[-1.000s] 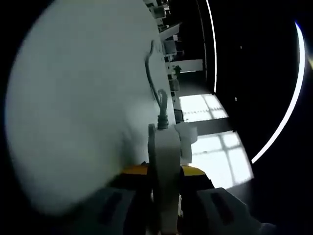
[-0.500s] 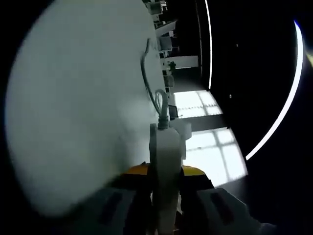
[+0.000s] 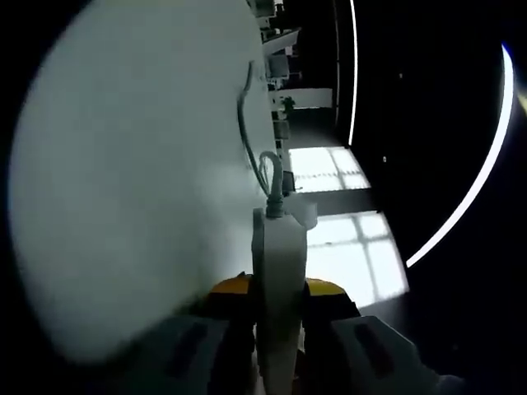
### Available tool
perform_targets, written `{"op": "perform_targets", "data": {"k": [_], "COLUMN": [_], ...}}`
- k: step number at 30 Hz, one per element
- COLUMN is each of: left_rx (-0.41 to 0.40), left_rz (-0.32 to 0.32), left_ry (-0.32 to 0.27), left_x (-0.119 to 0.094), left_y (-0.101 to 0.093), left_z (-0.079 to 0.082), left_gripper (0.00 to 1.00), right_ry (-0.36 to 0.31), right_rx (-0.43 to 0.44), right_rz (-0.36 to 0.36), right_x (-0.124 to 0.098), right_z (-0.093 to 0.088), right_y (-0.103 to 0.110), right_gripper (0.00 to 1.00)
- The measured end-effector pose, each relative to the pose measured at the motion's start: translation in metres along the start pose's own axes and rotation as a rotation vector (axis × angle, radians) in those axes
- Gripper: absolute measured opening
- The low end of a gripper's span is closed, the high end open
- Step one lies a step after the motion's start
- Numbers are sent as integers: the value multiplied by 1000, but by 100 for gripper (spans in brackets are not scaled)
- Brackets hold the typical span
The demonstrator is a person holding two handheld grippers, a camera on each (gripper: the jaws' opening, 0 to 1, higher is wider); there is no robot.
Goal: Pick up the power strip scattered on the table, fix it on the side mounting bracket of the table, and press the switch
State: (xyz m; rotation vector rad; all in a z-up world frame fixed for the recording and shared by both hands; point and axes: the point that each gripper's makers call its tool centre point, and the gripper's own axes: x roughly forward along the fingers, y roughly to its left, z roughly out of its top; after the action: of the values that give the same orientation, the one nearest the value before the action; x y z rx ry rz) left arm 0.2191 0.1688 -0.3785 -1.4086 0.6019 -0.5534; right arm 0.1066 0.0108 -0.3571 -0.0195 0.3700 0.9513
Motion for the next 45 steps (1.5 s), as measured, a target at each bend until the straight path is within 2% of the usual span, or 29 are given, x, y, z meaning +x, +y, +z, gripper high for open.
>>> {"op": "perform_targets", "data": {"k": [6, 11, 22, 33, 45], "left_rx": [-7, -8, -29, -25, -30], "left_rz": [-17, -26, -48, -76, -115], "left_ry": [19, 33, 66, 111, 122], "left_x": [-5, -8, -16, -30, -47], "left_y": [-9, -10, -16, -30, -36], "left_z": [9, 23, 24, 31, 43], "left_gripper": [25, 25, 25, 25, 25], "right_ry": [-40, -44, -57, -29, -69], "right_rx": [20, 13, -13, -30, -70], "right_rz": [-15, -23, 6, 22, 43], "right_x": [-14, -19, -26, -26, -29], "right_z": [8, 9, 14, 7, 18], "right_y": [-7, -8, 5, 10, 22], "right_gripper": [61, 61, 59, 57, 55]}}
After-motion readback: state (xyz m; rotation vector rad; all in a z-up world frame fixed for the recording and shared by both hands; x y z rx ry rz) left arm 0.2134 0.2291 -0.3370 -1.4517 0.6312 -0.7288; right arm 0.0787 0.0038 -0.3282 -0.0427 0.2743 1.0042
